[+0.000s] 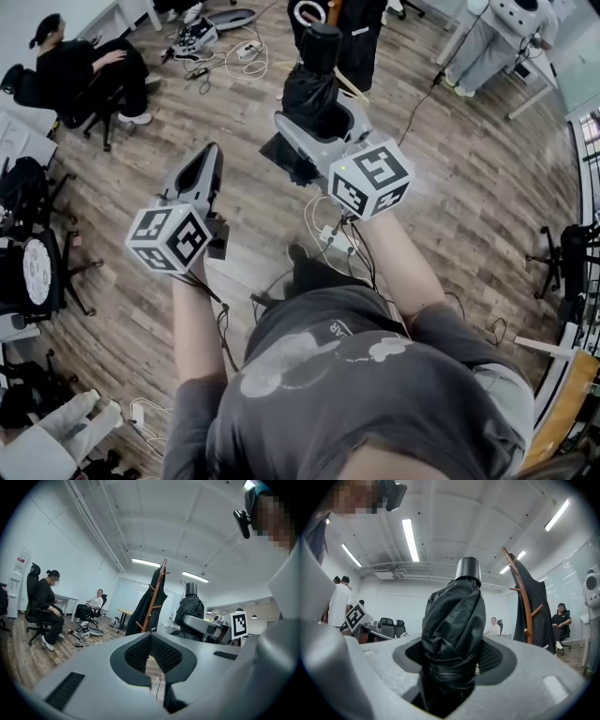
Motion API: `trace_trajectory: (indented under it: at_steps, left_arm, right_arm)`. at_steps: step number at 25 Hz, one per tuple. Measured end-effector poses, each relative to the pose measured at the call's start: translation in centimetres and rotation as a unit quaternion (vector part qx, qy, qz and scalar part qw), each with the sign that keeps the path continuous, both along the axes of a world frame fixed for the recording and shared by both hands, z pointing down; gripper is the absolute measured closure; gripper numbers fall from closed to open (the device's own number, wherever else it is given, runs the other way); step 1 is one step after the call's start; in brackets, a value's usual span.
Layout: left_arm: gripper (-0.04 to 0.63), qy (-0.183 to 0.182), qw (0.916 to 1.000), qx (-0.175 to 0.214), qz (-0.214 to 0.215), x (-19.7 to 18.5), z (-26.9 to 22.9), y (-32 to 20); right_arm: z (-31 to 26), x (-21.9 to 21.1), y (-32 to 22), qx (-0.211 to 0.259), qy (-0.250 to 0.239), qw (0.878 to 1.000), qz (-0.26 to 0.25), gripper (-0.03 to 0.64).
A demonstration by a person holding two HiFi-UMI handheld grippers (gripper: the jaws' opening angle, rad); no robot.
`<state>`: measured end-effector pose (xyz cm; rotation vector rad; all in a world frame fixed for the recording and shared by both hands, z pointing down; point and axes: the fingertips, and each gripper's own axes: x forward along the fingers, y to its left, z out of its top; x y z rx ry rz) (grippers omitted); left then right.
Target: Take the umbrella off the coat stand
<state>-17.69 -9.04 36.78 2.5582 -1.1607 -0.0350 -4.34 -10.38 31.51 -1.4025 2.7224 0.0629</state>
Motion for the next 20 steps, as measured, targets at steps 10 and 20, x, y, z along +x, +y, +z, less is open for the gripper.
trace_trajectory:
  at_steps: [10, 20]
  left_arm:
    - [0.592, 0.008, 0.9998, -0.014, -0.006, -1.1, 1.5, 1.8]
    - [0.592, 0.008, 0.9995, -0.018, -0.023, 1.4, 1.3, 3.4]
  right_arm:
    - [1.7, -2.4, 2.1, -0.019, 0.011, 1.0, -0.021, 0.345]
    - [1.9, -1.1, 4.2, -0.02, 0.011, 0.998, -0.058, 0.345]
